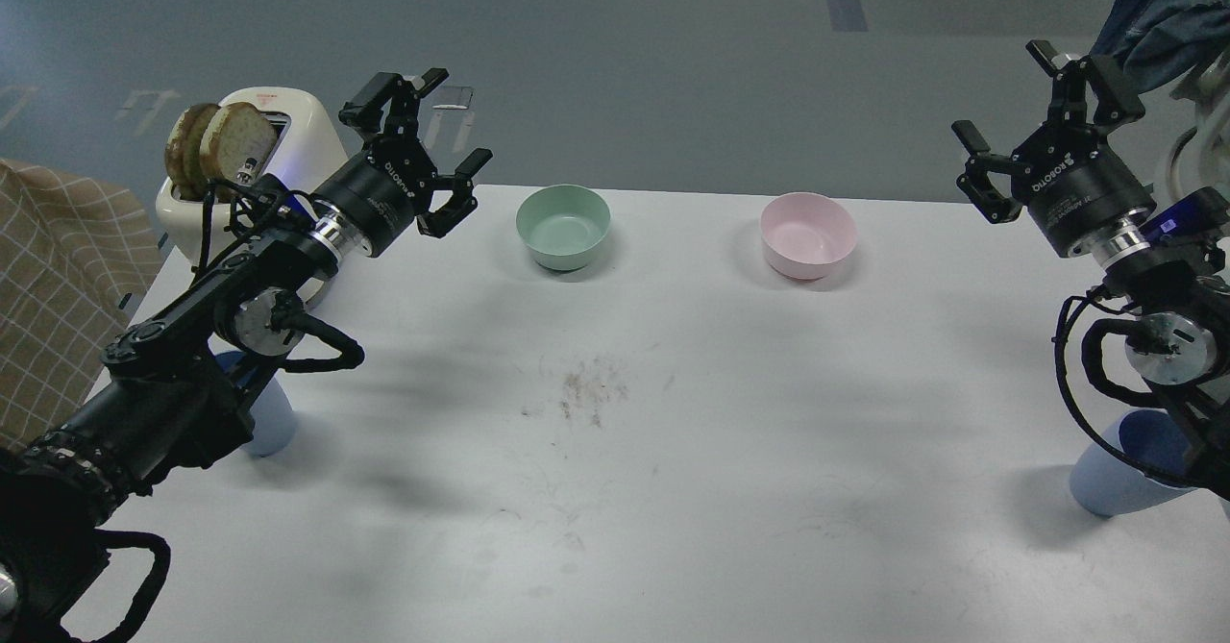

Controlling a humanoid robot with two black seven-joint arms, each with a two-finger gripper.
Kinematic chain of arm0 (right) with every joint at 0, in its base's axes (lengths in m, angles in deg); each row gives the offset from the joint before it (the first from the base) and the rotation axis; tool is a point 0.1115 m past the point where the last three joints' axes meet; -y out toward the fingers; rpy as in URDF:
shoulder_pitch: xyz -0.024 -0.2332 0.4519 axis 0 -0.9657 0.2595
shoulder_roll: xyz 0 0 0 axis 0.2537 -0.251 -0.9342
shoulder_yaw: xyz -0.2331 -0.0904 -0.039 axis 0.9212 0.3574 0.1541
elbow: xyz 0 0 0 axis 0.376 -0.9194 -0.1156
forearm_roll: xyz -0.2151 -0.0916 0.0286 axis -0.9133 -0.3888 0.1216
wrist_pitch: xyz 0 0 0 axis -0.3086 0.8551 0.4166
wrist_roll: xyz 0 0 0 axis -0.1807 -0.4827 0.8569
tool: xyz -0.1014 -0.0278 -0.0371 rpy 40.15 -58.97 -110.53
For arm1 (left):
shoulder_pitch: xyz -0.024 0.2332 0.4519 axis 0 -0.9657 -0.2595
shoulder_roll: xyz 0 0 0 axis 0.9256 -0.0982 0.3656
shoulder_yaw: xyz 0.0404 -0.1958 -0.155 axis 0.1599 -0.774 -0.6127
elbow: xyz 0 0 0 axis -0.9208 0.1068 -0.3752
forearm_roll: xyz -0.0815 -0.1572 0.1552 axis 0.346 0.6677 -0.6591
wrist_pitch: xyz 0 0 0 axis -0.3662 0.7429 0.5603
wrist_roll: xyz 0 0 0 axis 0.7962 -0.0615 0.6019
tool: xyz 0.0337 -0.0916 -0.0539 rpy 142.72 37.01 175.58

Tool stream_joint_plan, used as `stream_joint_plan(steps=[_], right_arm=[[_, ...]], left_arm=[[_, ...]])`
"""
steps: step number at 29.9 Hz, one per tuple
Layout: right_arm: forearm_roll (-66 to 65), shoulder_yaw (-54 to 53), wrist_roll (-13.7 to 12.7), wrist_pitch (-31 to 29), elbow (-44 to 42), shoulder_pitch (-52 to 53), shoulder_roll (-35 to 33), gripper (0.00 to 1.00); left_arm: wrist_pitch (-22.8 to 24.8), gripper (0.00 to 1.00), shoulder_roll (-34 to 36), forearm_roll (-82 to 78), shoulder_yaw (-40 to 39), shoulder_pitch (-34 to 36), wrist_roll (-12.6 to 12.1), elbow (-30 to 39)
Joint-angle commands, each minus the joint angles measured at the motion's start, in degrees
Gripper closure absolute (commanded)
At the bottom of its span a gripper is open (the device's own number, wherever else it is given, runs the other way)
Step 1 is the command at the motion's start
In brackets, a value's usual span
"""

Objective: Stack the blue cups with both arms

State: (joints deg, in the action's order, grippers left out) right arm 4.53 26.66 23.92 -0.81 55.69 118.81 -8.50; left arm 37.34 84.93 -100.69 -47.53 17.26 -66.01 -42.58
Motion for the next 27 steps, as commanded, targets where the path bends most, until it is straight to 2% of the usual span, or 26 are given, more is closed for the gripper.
stream_joint_plan(steps=[1, 9, 15, 18, 21, 25, 27], right_arm=[[0.0, 0.0, 0.0, 0.0, -0.1, 0.0, 0.0, 0.00], [0.0, 0.0, 0.0, 0.0, -0.1, 0.0, 0.0, 0.00], [0.0, 0.0, 0.0, 0.0, -0.1, 0.1, 0.0, 0.00], [0.0, 0.0, 0.0, 0.0, 0.1, 0.1, -0.1, 0.00], [0.0, 0.0, 0.0, 0.0, 0.2, 0.1, -0.1, 0.00], [-0.1, 0.1, 0.0, 0.0, 0.2, 0.1, -0.1, 0.00], [-0.1, 0.1, 0.0, 0.0, 0.2, 0.2, -0.1, 0.00]], left_arm=[[0.0, 0.02, 0.0, -0.9, 0.8, 1.9, -0.1, 0.1], [0.0, 0.02, 6.3, -2.3, 0.8, 4.8, 0.4, 5.5], [0.0, 0.02, 16.7, -12.3, 0.7, 4.9, 0.6, 16.7], [0.0, 0.02, 23.4, -23.1, 0.0, 4.7, 0.8, 21.7], [0.0, 0.02, 29.6, -29.9, 0.0, 4.6, 2.9, 25.7], [0.0, 0.02, 40.4, -39.8, 0.2, 4.1, 9.0, 32.9], [0.0, 0.02, 43.3, -42.2, 0.3, 4.0, 10.6, 35.0]])
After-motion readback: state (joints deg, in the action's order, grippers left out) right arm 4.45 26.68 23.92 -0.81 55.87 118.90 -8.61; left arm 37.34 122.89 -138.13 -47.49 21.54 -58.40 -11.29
